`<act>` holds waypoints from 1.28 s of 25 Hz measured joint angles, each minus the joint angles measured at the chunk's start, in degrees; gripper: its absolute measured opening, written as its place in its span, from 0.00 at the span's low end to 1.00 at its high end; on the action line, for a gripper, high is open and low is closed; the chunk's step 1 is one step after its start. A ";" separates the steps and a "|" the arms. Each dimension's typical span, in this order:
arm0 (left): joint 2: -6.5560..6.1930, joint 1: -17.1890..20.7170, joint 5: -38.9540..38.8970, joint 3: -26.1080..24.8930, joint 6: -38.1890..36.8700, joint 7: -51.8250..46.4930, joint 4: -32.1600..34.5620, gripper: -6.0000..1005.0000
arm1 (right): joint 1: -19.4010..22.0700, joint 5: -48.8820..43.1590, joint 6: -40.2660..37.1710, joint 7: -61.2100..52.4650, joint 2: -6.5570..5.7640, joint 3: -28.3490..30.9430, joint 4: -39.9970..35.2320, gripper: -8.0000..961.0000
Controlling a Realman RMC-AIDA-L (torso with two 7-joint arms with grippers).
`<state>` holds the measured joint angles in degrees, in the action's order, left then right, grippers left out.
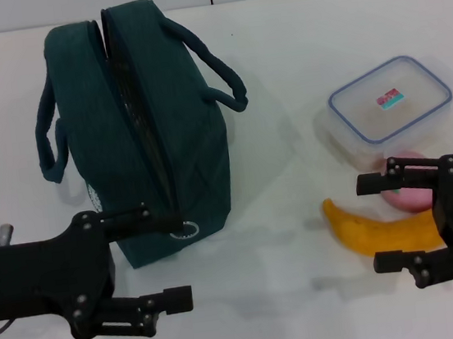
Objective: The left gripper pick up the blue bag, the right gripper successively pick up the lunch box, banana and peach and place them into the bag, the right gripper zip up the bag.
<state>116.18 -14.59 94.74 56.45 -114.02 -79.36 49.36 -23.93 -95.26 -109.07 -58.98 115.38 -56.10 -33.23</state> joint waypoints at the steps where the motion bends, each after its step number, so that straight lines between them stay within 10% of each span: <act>1: -0.03 0.10 0.00 0.00 -0.01 0.03 -0.01 0.87 | -0.01 0.01 -0.01 0.01 0.01 -0.13 0.01 0.85; 16: -0.41 0.21 -0.44 -2.84 -0.08 -0.02 -0.78 0.86 | -0.48 0.15 -0.20 0.01 0.02 -0.23 0.55 0.85; 32: -2.48 -6.87 -9.05 -27.66 8.20 -19.90 -2.72 0.86 | 1.01 3.10 1.75 1.07 -0.11 1.61 2.60 0.85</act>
<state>113.70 -21.46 85.69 28.79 -105.82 -99.26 46.64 -22.92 -92.16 -107.32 -57.91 115.27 -54.49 -30.63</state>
